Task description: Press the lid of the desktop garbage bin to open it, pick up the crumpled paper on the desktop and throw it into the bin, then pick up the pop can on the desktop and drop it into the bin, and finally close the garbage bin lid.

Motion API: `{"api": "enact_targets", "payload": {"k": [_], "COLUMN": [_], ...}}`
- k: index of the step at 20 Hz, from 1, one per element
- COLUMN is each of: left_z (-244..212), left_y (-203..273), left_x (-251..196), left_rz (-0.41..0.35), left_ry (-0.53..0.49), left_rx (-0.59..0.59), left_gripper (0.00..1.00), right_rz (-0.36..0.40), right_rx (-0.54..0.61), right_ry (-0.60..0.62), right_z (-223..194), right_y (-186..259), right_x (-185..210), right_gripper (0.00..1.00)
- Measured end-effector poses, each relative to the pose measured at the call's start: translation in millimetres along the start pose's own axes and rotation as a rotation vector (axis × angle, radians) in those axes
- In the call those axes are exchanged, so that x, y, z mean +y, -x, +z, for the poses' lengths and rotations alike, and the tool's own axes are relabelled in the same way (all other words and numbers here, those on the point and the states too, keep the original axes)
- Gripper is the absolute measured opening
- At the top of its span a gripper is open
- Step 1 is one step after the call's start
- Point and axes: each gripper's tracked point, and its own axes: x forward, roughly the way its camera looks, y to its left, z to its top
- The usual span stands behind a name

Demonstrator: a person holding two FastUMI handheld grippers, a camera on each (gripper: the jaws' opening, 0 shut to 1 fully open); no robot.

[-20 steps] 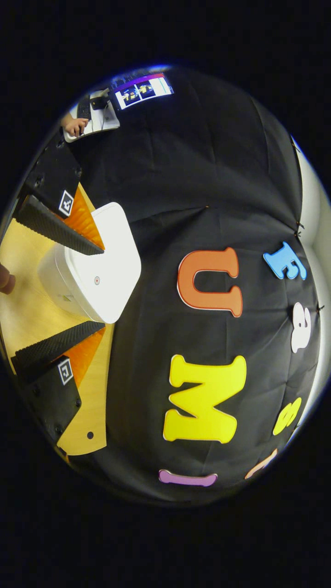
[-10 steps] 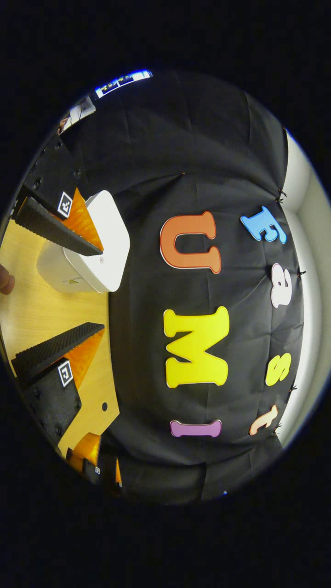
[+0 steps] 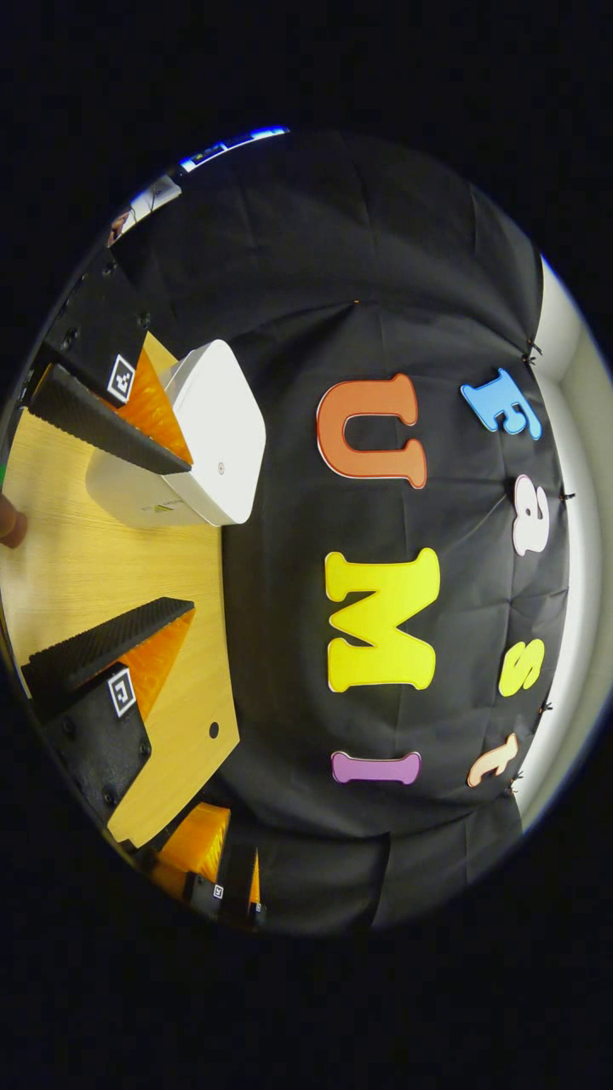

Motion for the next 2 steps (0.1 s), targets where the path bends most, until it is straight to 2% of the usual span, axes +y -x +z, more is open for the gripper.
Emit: {"api": "enact_targets", "payload": {"k": [2], "left_z": [1.3], "left_y": [0.6], "left_x": [3.3], "left_rz": [0.003], "left_ry": [0.012], "left_rx": [-0.007], "left_gripper": [0.96], "right_rz": [0.019], "right_rx": [0.0], "right_ry": [0.011], "right_z": [3.8], "right_y": [1.6], "right_x": [8.8], "right_gripper": [0.97]}}
